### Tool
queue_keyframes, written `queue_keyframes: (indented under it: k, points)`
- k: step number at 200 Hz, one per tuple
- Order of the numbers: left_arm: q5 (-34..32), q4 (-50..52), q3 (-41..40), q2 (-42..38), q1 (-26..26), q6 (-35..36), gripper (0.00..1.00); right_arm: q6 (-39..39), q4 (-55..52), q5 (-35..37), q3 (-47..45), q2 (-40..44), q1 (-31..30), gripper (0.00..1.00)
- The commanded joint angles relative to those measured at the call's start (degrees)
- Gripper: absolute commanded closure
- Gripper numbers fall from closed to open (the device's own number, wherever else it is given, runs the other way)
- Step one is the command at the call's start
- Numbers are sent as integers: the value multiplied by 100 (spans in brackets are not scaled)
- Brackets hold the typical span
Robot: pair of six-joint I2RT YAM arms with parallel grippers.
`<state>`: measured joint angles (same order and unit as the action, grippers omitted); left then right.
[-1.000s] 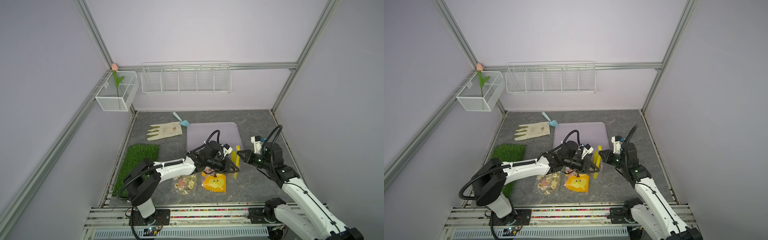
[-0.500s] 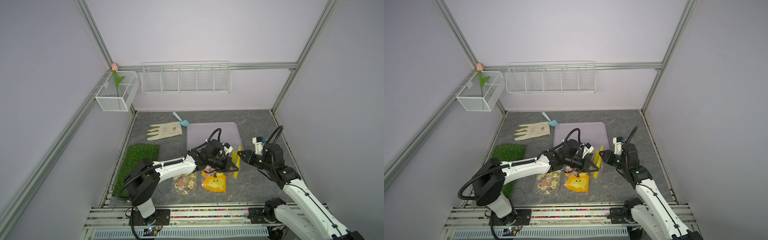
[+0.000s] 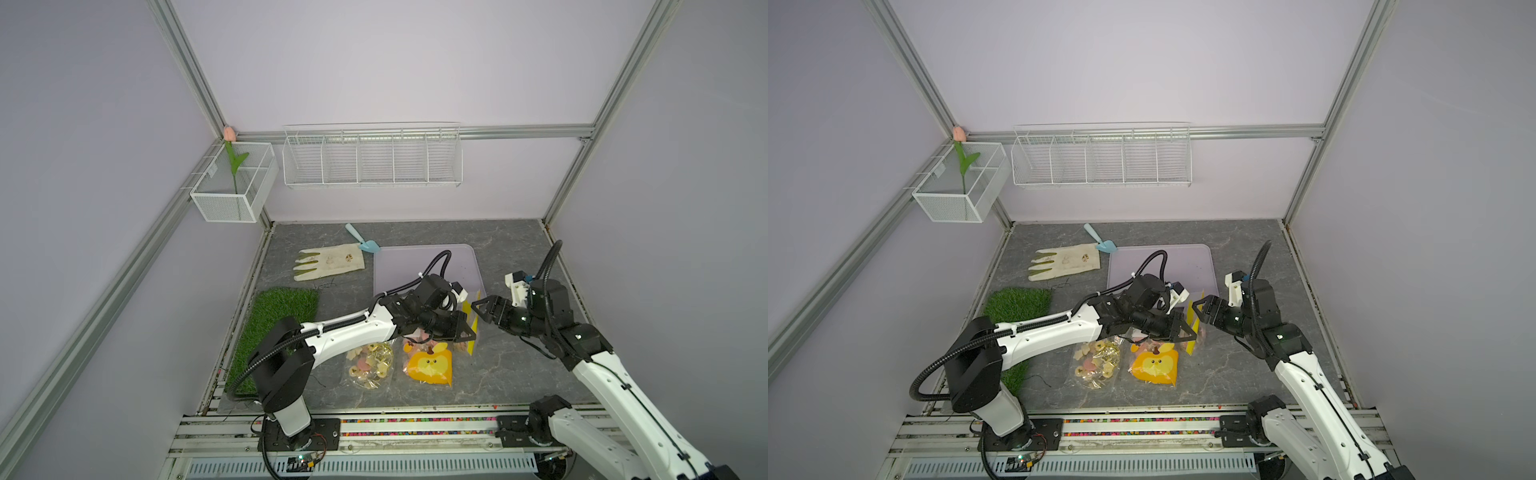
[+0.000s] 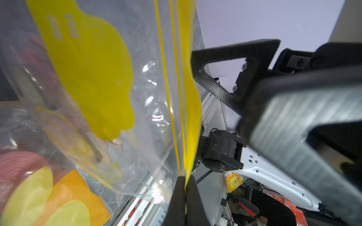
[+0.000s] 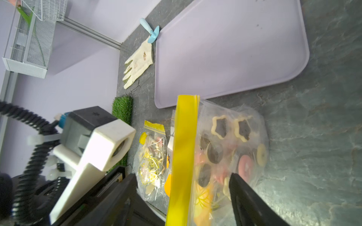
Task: Pour cookies out of the ziploc bag
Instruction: Open the ziploc bag at the center of the board.
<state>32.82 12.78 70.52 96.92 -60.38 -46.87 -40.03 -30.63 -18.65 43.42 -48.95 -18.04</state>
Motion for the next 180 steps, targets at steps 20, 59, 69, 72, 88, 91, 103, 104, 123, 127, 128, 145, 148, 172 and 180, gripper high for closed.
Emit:
queue_keyframes:
  k: [20,59,69,72,88,91,103,104,123,127,128,145,148,172,180]
  points:
    - [-188,356,207,-70,-35,257,100,-102,-205,131,76,-259,-171,33]
    - [-230,403,163,-99,-36,286,100,-178,-133,217,10,-266,-226,50]
    - [-242,410,155,-103,-36,292,100,-175,-118,246,-2,-236,-226,54]
    - [-241,402,148,-105,-35,293,100,-179,-111,258,-5,-222,-226,56]
    - [-232,384,146,-105,-36,284,100,-176,-58,269,-25,-212,-226,61]
    - [-227,376,146,-107,-35,284,100,-172,-47,266,-26,-219,-230,61]
    - [-182,320,129,-111,-38,260,100,-163,14,234,-48,-246,-226,63]
    - [-181,312,124,-112,-37,255,100,-167,18,228,-50,-251,-226,63]
    - [-161,269,93,-126,-31,249,100,-189,228,126,-111,-284,-225,65]
    - [-168,265,85,-136,-35,249,100,-188,244,121,-110,-290,-226,65]
    - [-169,263,85,-138,-40,249,100,-184,247,123,-117,-290,-226,66]
    - [-137,180,35,-165,-43,248,100,-159,445,37,-173,-292,-226,67]
    - [-133,155,23,-172,-44,249,100,-157,490,3,-189,-291,-225,67]
    - [-156,138,-11,-247,-44,262,100,-148,598,-7,-259,-256,-228,60]
    - [-153,135,-12,-257,-44,282,100,-132,602,11,-263,-265,-226,58]
